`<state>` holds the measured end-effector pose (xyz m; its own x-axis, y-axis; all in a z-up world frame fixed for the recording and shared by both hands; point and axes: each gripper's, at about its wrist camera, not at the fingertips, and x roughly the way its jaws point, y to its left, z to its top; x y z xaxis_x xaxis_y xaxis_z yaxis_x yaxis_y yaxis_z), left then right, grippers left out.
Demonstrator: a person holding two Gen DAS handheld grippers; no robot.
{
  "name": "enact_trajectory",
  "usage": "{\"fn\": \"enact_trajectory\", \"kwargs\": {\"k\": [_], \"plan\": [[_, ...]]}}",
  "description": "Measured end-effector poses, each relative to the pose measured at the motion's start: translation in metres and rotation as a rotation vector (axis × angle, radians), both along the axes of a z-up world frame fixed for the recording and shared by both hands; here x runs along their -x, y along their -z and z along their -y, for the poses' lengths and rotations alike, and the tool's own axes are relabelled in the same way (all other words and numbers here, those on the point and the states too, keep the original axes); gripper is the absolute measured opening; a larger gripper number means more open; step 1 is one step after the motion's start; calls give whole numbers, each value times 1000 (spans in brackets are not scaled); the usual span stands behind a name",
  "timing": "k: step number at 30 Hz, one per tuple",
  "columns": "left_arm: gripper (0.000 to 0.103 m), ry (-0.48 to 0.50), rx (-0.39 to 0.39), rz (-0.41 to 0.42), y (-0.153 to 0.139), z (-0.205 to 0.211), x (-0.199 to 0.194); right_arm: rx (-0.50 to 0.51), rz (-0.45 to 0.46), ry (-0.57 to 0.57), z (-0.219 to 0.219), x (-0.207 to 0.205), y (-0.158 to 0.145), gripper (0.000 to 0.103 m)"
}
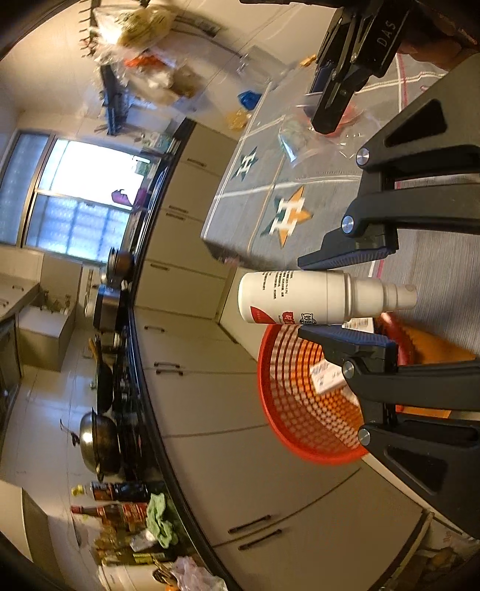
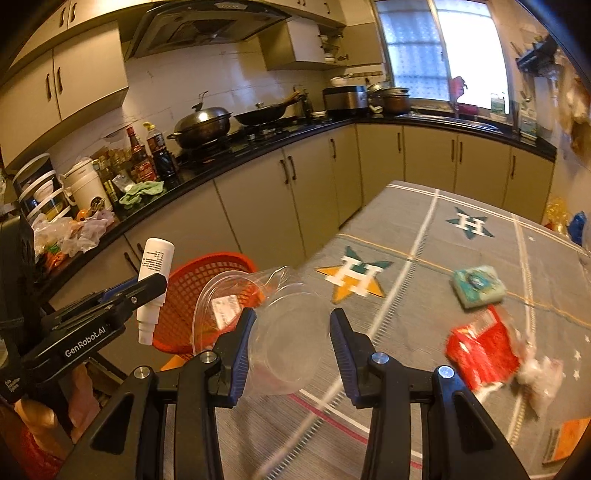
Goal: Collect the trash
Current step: 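Carry the white bottle and clear container over the orange basket with both tools, then open both tools to drop the bottle and container into the basket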
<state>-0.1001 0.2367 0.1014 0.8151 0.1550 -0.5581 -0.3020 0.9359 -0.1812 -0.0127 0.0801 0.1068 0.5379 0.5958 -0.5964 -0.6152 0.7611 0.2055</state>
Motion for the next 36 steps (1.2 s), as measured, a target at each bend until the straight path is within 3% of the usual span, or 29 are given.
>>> {"fn": "enact_trajectory", "kwargs": {"k": [15,36], "plan": [[29,-105,80,-72,40,-76,-8,58,-24,-79,-102,-22,13,45],[29,-102,102,-130,73,-93,-22,114,-89,-88,-146,-46,47,48]]}}
